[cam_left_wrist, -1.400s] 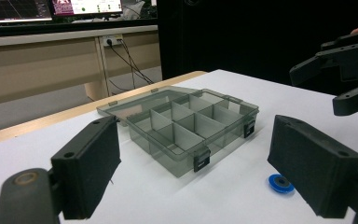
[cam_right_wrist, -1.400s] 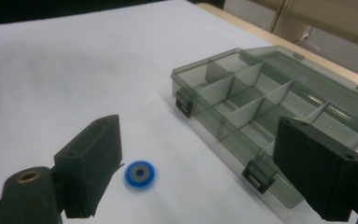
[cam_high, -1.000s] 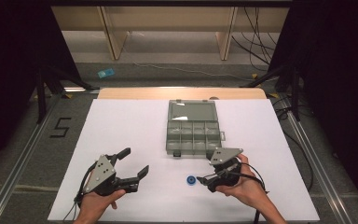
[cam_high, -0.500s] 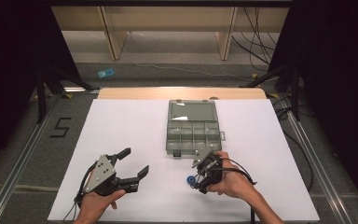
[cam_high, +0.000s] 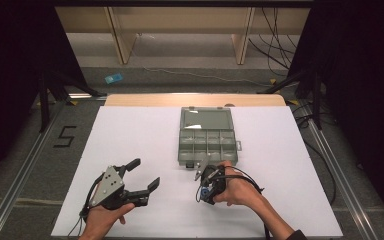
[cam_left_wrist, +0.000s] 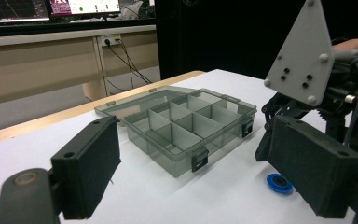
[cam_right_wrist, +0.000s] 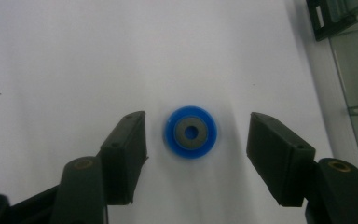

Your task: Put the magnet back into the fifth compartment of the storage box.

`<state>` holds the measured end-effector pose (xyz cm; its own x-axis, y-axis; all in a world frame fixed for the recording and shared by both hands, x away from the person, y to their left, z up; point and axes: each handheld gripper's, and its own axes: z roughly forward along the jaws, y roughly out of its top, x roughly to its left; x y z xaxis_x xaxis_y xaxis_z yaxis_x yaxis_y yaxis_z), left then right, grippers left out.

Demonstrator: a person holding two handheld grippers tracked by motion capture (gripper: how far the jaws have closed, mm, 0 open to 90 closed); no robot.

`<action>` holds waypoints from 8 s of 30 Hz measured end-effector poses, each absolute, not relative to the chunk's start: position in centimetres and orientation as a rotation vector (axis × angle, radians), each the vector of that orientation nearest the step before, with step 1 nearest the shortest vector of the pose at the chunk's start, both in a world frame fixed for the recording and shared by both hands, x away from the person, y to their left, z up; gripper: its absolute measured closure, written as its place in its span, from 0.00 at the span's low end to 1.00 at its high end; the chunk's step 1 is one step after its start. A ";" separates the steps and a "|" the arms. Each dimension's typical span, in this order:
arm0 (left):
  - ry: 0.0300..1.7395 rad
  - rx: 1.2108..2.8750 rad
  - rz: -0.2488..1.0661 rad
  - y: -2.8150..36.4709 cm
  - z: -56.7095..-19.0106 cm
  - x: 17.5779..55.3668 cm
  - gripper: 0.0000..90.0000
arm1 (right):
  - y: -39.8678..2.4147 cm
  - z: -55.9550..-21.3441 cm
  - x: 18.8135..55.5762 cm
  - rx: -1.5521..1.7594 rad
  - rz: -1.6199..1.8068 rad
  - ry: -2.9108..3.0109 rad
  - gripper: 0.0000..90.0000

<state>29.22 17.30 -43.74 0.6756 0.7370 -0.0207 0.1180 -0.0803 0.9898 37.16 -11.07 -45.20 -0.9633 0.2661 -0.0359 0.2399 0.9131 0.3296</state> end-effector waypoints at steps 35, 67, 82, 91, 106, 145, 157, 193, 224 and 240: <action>0.718 1.589 0.599 17.4 -43.7 29.3 0.18 | -10.2 -43.8 38.6 0.360 0.493 2.996 0.69; 0.721 1.589 0.599 17.5 -43.6 29.3 0.18 | -9.4 -40.8 40.4 0.351 0.619 2.871 0.69; 0.720 1.590 0.603 17.6 -43.6 29.3 0.18 | -9.0 -40.5 41.6 0.367 0.663 2.828 0.69; 0.720 1.587 0.602 17.6 -43.6 29.3 0.18 | -8.6 -40.4 42.3 0.367 0.693 2.799 0.69; 0.709 1.573 0.598 17.5 -43.6 29.3 0.18 | -7.8 -40.7 43.7 0.378 0.735 2.767 0.69; 0.710 1.580 0.597 17.5 -43.5 29.2 0.18 | -6.5 -43.1 47.1 0.473 0.725 2.779 0.69; 0.710 1.579 0.598 17.5 -43.5 29.1 0.18 | -6.4 -43.6 47.5 0.502 0.730 2.769 0.58; 0.714 1.581 0.597 17.5 -43.5 29.2 0.18 | -9.2 -40.2 46.0 0.570 1.038 2.580 0.31; 0.715 1.581 0.596 17.6 -43.5 29.2 0.18 | -10.2 -39.9 44.2 0.581 1.138 2.553 0.29; 0.724 1.580 0.593 17.7 -43.5 29.3 0.18 | -10.6 -39.7 43.4 0.598 1.196 2.533 0.29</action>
